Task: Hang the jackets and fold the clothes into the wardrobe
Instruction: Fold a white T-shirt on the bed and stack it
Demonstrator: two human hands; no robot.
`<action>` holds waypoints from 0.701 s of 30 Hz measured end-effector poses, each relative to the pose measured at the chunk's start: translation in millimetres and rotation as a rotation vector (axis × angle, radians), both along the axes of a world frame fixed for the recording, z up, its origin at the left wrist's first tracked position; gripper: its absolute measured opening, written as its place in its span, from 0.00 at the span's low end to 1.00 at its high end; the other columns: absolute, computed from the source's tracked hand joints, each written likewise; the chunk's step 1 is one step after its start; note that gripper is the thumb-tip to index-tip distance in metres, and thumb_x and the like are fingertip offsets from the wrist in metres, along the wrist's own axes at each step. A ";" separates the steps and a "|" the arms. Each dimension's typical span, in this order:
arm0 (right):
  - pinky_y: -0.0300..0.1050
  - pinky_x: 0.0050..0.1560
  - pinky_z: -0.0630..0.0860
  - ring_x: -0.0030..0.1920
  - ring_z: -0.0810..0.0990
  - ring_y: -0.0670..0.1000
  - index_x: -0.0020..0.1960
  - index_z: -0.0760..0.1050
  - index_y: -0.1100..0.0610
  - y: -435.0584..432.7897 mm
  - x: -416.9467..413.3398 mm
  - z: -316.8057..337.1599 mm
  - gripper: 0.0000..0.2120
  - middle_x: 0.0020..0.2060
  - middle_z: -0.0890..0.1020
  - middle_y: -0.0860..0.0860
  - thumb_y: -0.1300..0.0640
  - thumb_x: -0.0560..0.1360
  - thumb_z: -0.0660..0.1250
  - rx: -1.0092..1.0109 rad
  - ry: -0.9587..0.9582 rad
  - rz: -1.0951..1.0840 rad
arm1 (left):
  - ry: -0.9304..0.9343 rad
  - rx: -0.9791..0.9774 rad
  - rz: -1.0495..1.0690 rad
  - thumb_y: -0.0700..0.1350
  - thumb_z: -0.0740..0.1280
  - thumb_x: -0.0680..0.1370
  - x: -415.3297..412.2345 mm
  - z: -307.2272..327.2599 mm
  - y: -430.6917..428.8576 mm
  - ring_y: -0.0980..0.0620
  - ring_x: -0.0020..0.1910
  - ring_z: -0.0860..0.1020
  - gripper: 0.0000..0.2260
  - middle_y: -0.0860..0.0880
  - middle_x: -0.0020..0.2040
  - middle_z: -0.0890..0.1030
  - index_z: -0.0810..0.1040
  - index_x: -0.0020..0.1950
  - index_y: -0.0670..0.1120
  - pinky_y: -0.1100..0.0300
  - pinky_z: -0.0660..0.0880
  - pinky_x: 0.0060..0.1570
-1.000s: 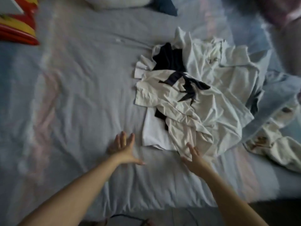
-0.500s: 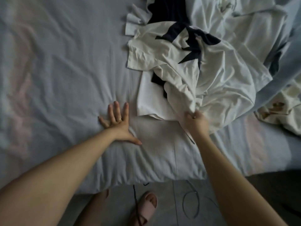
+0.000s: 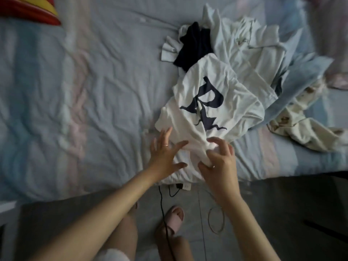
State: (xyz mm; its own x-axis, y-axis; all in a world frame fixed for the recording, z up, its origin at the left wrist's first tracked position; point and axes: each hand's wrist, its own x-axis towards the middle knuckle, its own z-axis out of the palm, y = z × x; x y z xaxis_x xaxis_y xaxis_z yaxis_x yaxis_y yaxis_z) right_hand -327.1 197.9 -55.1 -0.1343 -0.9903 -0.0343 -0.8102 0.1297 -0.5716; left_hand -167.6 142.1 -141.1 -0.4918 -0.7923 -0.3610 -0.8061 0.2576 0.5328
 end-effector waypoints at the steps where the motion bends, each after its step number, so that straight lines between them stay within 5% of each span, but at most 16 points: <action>1: 0.41 0.42 0.68 0.48 0.75 0.51 0.32 0.74 0.63 -14.1 1.2 32.8 0.05 0.51 0.79 0.53 0.64 0.63 0.69 -0.070 -0.098 -0.023 | 0.047 -0.021 0.084 0.61 0.67 0.73 -1.4 21.8 -1.3 0.48 0.75 0.36 0.30 0.45 0.77 0.37 0.61 0.73 0.63 0.37 0.46 0.71; 4: 0.39 0.36 0.70 0.36 0.76 0.44 0.39 0.78 0.62 -57.1 7.5 120.1 0.05 0.37 0.80 0.50 0.63 0.65 0.65 -0.222 -0.330 -0.096 | 0.226 -0.269 0.294 0.59 0.63 0.69 -16.1 85.2 -21.3 0.44 0.72 0.57 0.25 0.37 0.73 0.62 0.70 0.65 0.57 0.35 0.65 0.59; 7: 0.31 0.36 0.69 0.34 0.74 0.37 0.43 0.78 0.53 -78.5 17.7 204.9 0.10 0.32 0.78 0.40 0.65 0.66 0.64 -0.369 -0.495 -0.108 | 0.365 -0.286 0.411 0.53 0.57 0.70 -20.4 161.7 -49.1 0.37 0.54 0.78 0.21 0.37 0.52 0.80 0.80 0.53 0.43 0.45 0.76 0.49; 10: 0.33 0.39 0.71 0.38 0.75 0.36 0.45 0.78 0.52 -81.9 15.6 253.7 0.13 0.36 0.79 0.39 0.67 0.67 0.64 -0.469 -0.435 -0.125 | 0.522 -0.108 0.503 0.48 0.55 0.73 -0.8 220.4 -64.7 0.41 0.44 0.77 0.11 0.45 0.40 0.78 0.74 0.46 0.44 0.56 0.67 0.41; 12: 0.31 0.37 0.70 0.36 0.74 0.36 0.44 0.77 0.52 -75.7 4.9 279.1 0.13 0.35 0.78 0.40 0.69 0.68 0.63 -0.530 -0.479 -0.215 | 0.532 -0.187 0.541 0.44 0.56 0.77 27.5 254.3 -66.5 0.46 0.40 0.73 0.06 0.52 0.35 0.71 0.67 0.41 0.47 0.57 0.61 0.37; 16: 0.30 0.34 0.65 0.29 0.70 0.35 0.37 0.69 0.50 -57.4 -3.5 293.3 0.11 0.29 0.72 0.42 0.66 0.72 0.64 -0.570 -0.541 -0.552 | 0.520 -0.343 0.477 0.48 0.56 0.75 76.4 317.9 -57.3 0.54 0.34 0.67 0.09 0.50 0.31 0.69 0.66 0.37 0.46 0.54 0.61 0.36; 19: 0.34 0.36 0.67 0.36 0.72 0.41 0.40 0.72 0.55 -40.3 16.2 273.2 0.04 0.32 0.74 0.45 0.59 0.74 0.62 -0.383 -0.574 -0.675 | 0.647 -0.300 0.608 0.48 0.60 0.76 101.0 342.0 -45.4 0.57 0.37 0.67 0.13 0.47 0.34 0.70 0.72 0.39 0.38 0.59 0.62 0.36; 21: 0.40 0.36 0.68 0.40 0.73 0.48 0.42 0.75 0.59 -34.1 27.4 259.1 0.08 0.34 0.77 0.50 0.56 0.75 0.60 -0.180 -0.566 -0.651 | 0.679 -0.223 0.701 0.46 0.63 0.77 114.0 349.6 -40.3 0.55 0.40 0.68 0.08 0.46 0.38 0.70 0.74 0.42 0.42 0.60 0.62 0.36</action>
State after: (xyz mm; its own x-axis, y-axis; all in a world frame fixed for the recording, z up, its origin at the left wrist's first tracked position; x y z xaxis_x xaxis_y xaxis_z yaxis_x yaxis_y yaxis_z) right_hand -299.7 163.8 204.0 -0.6840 -0.7201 -0.1170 -0.1959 0.3358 -0.9213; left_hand -53.7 101.8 208.6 0.0658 -0.9977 0.0154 -0.3566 -0.0090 0.9342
